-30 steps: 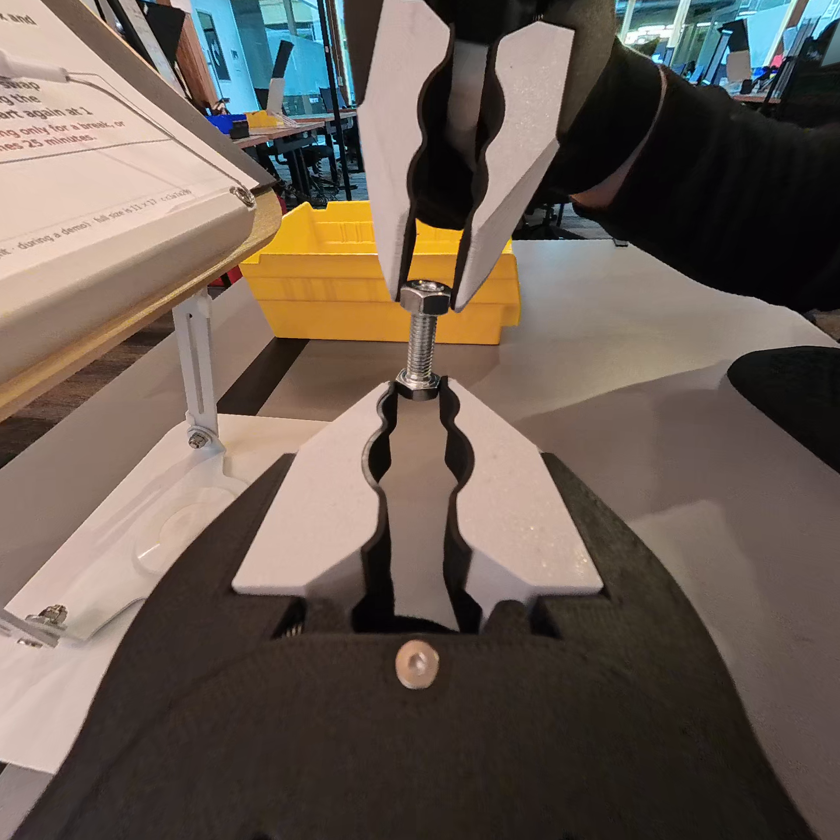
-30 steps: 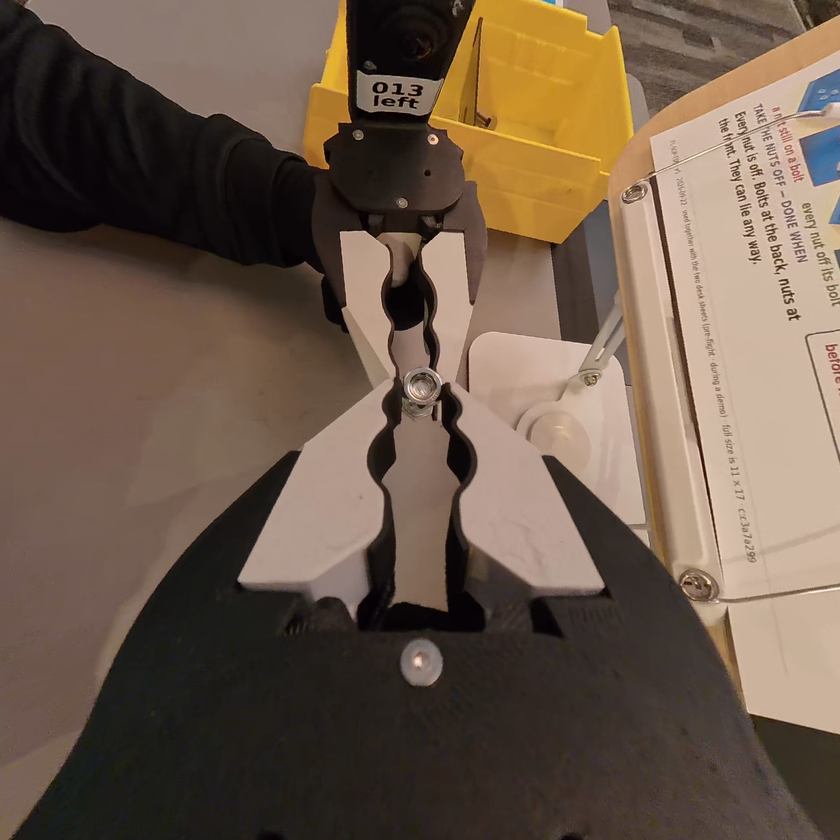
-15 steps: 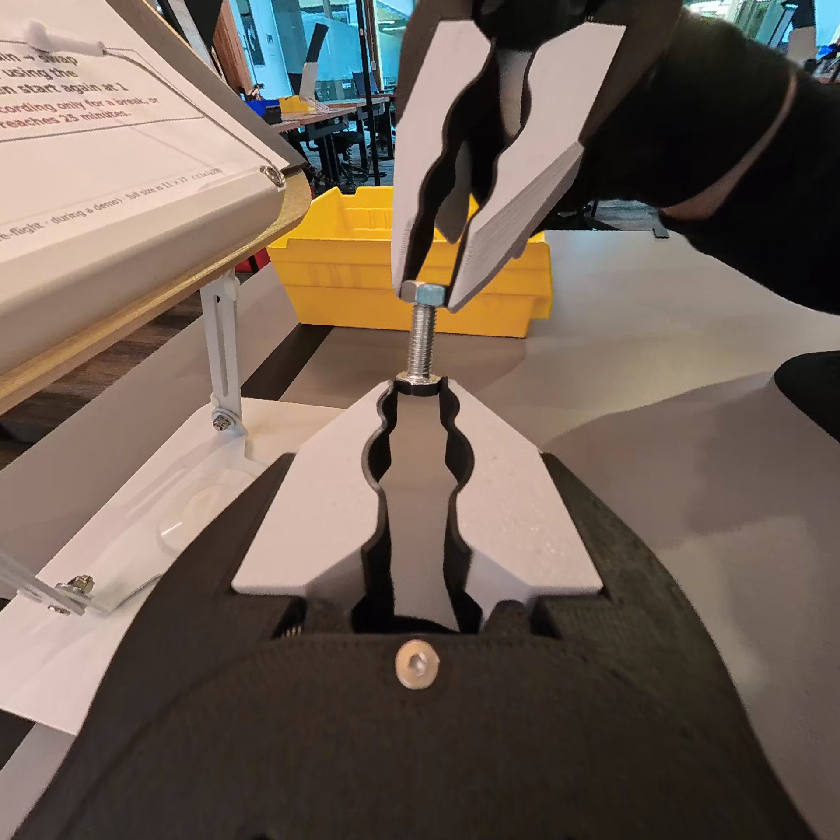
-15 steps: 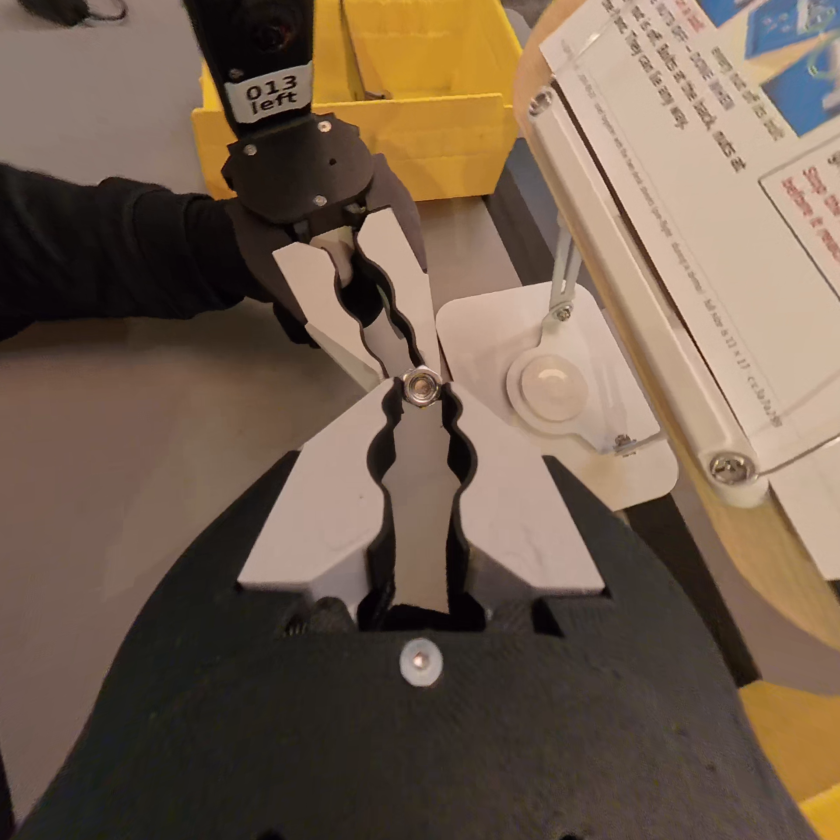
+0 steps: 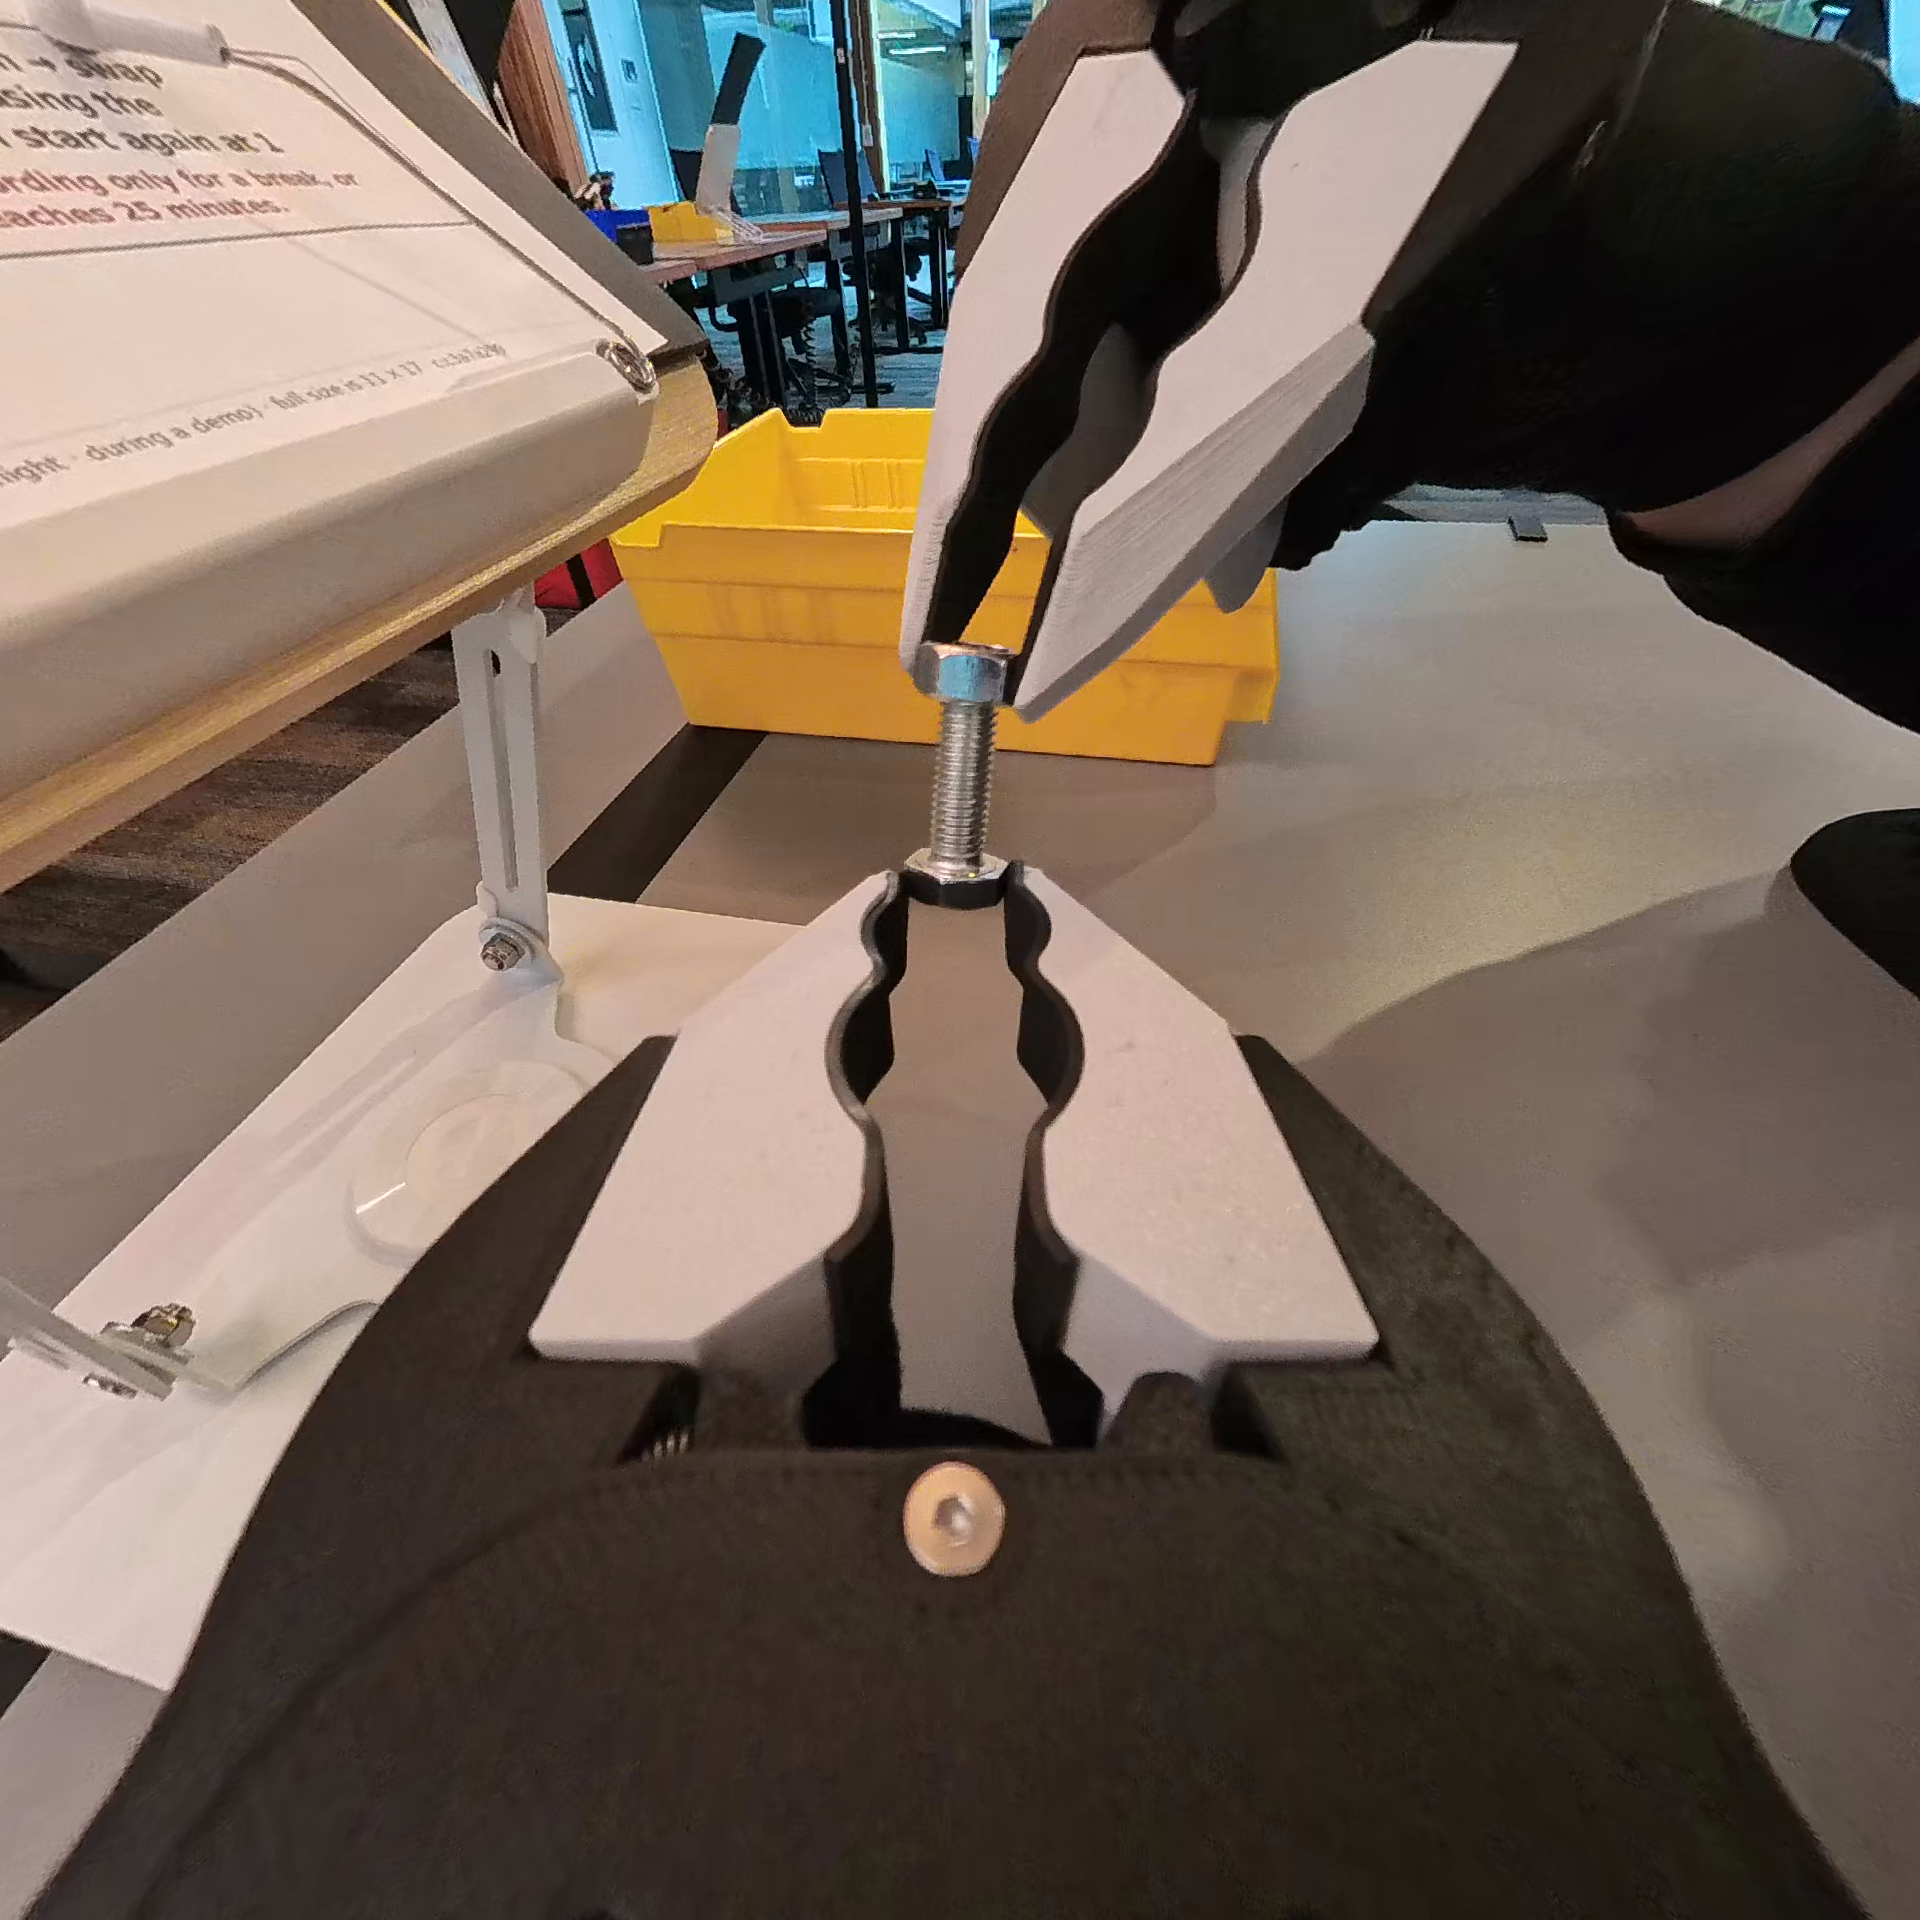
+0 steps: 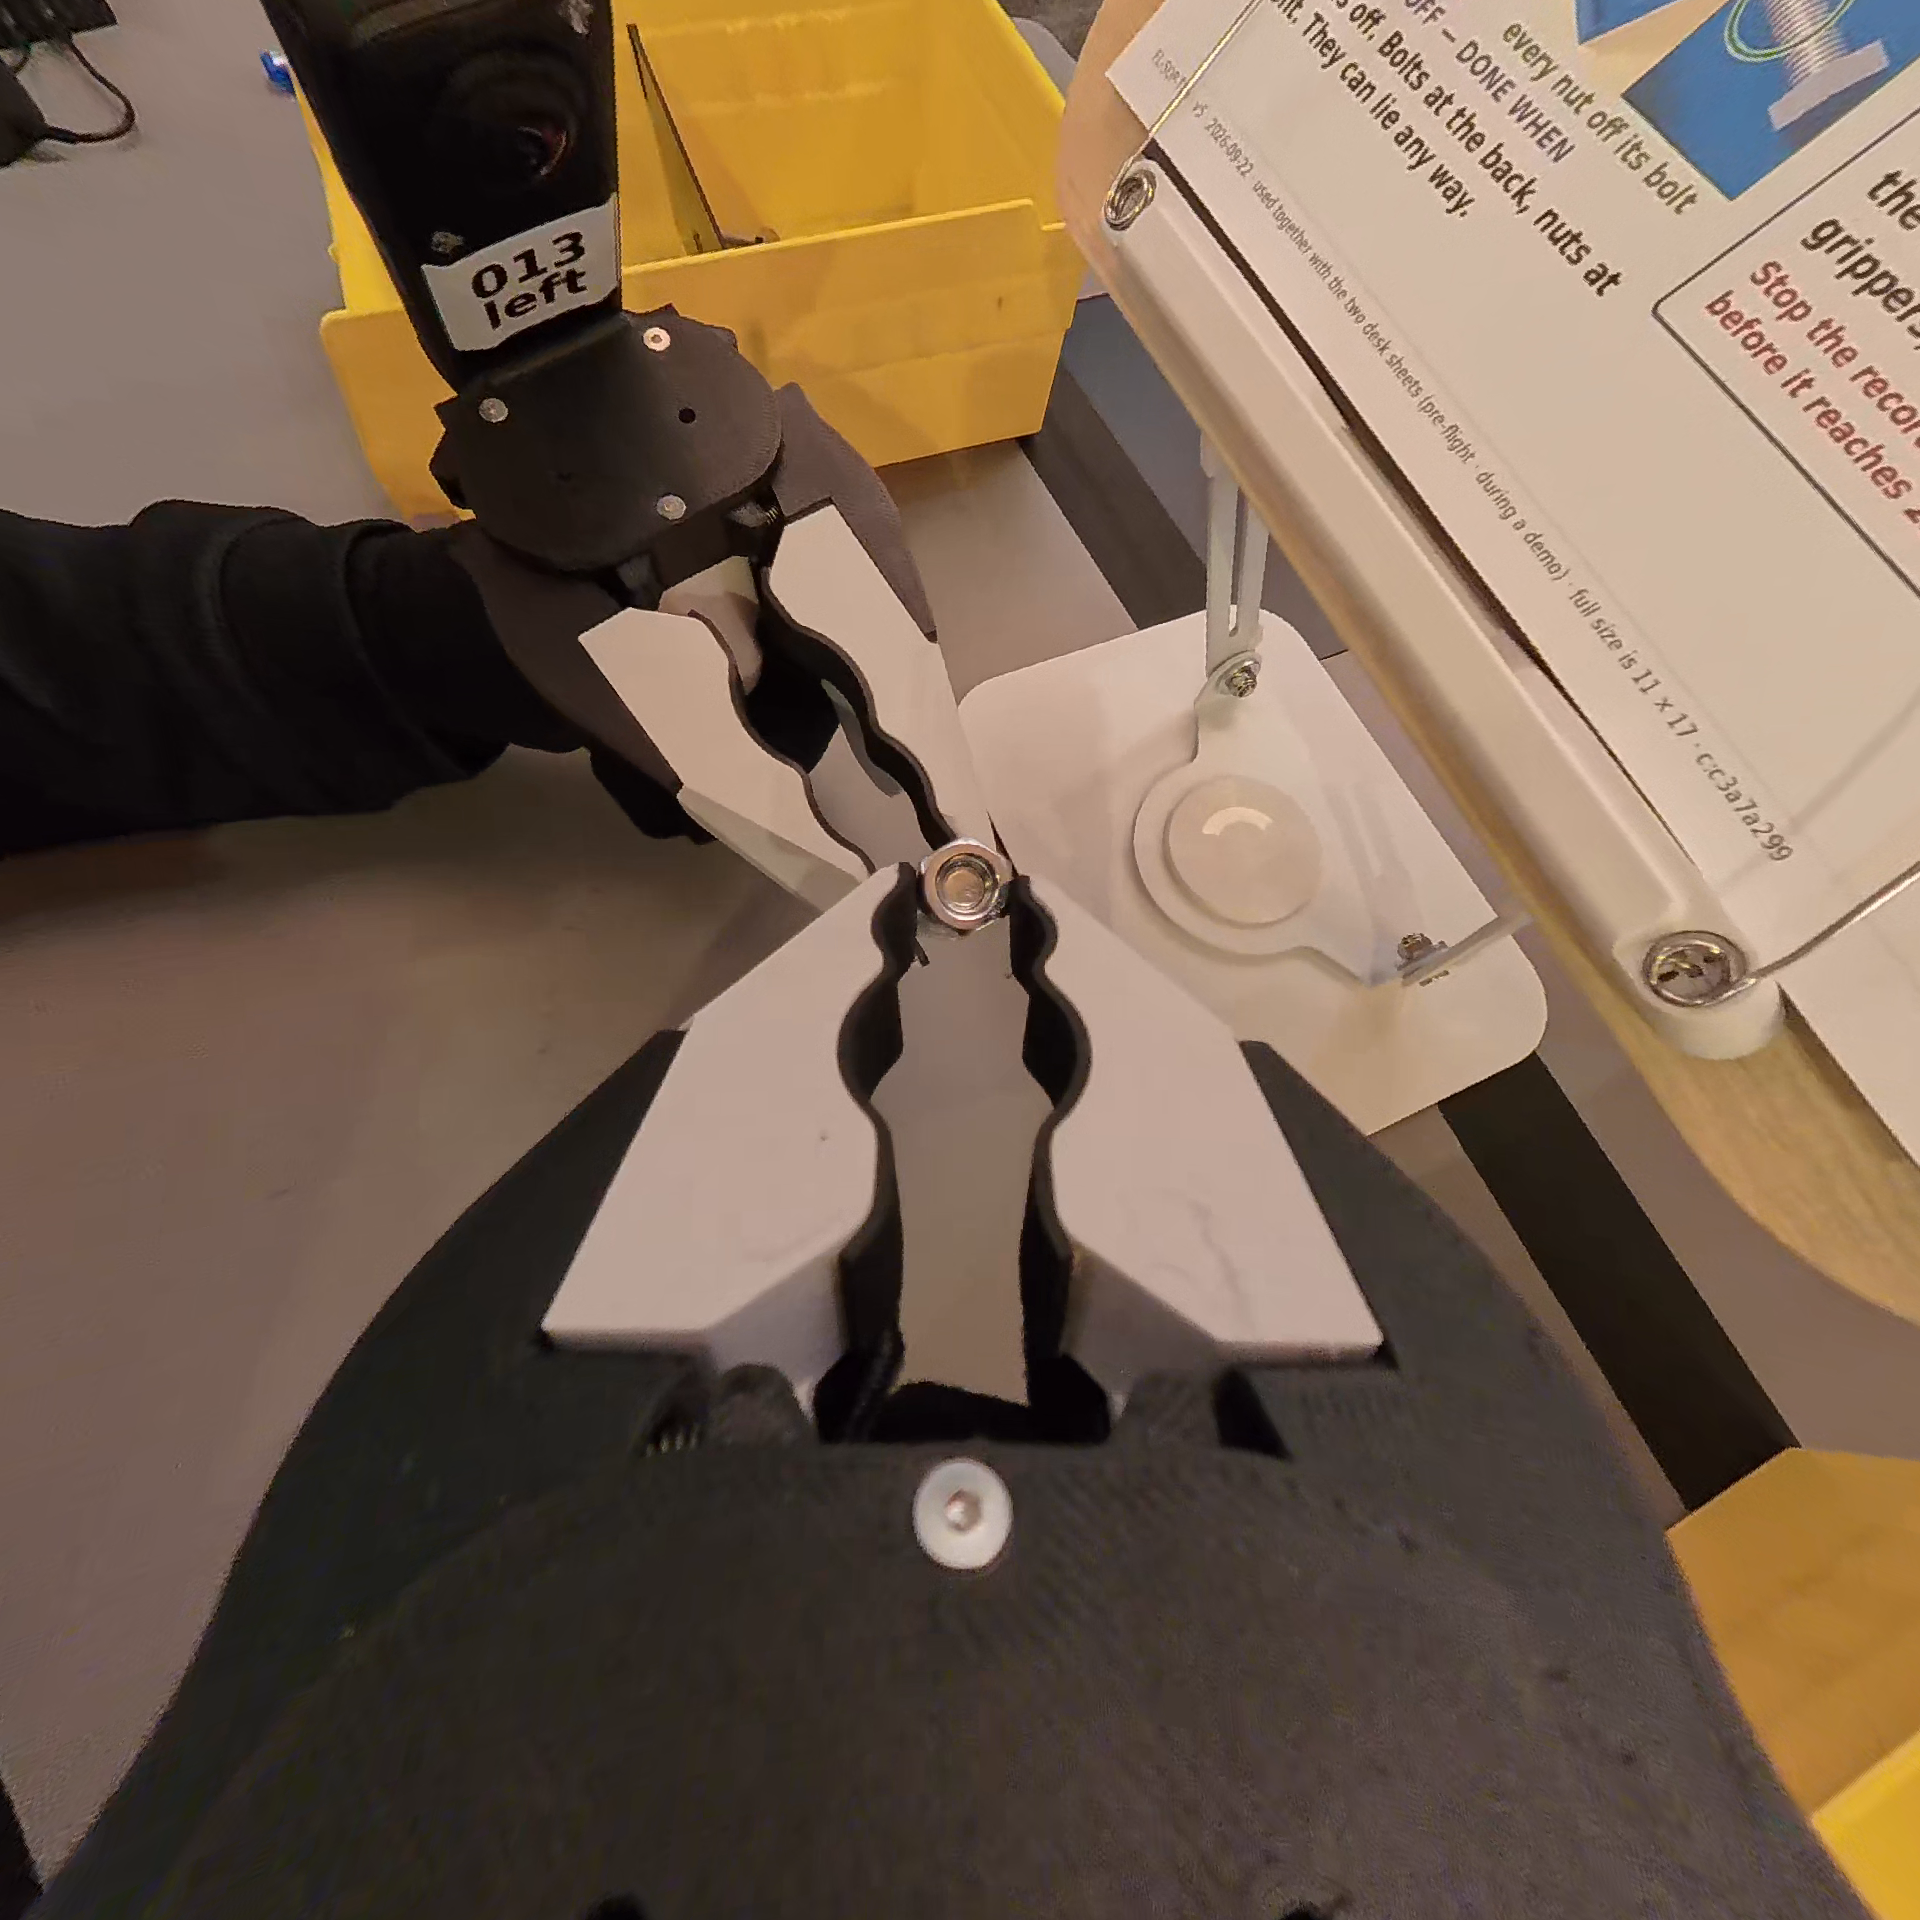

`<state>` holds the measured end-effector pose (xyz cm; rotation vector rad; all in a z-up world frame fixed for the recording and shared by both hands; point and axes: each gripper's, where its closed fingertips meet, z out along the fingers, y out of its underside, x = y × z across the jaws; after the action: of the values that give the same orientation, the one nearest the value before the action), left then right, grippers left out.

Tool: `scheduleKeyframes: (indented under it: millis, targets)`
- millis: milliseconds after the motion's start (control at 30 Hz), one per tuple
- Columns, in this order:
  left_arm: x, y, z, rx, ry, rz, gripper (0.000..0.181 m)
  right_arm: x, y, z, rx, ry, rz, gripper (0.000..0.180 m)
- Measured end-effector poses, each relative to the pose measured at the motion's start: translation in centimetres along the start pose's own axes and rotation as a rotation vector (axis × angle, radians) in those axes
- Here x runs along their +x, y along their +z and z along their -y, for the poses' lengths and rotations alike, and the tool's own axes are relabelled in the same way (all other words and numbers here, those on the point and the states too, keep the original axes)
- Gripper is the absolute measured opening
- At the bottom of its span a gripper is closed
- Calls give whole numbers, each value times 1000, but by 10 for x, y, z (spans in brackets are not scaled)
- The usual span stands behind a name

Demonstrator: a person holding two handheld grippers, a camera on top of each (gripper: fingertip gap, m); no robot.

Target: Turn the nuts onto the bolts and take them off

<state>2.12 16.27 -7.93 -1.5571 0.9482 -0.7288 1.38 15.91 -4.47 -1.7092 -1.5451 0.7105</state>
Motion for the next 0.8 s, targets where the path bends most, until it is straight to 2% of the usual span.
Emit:
scheduleKeyframes:
  millis: [300, 533, 800]
  targets:
    - [0, 0, 2, 17, -14, -6, 17, 1, 0, 1, 15, -3, -12, 27]
    - [-1, -2, 6, 47, -42, -16, 17, -1, -10, 11, 123, 6, 26, 40]
    - [-1, -4, 11, 81, -65, -27, 17, -6, -12, 14, 201, 27, 63, 40]
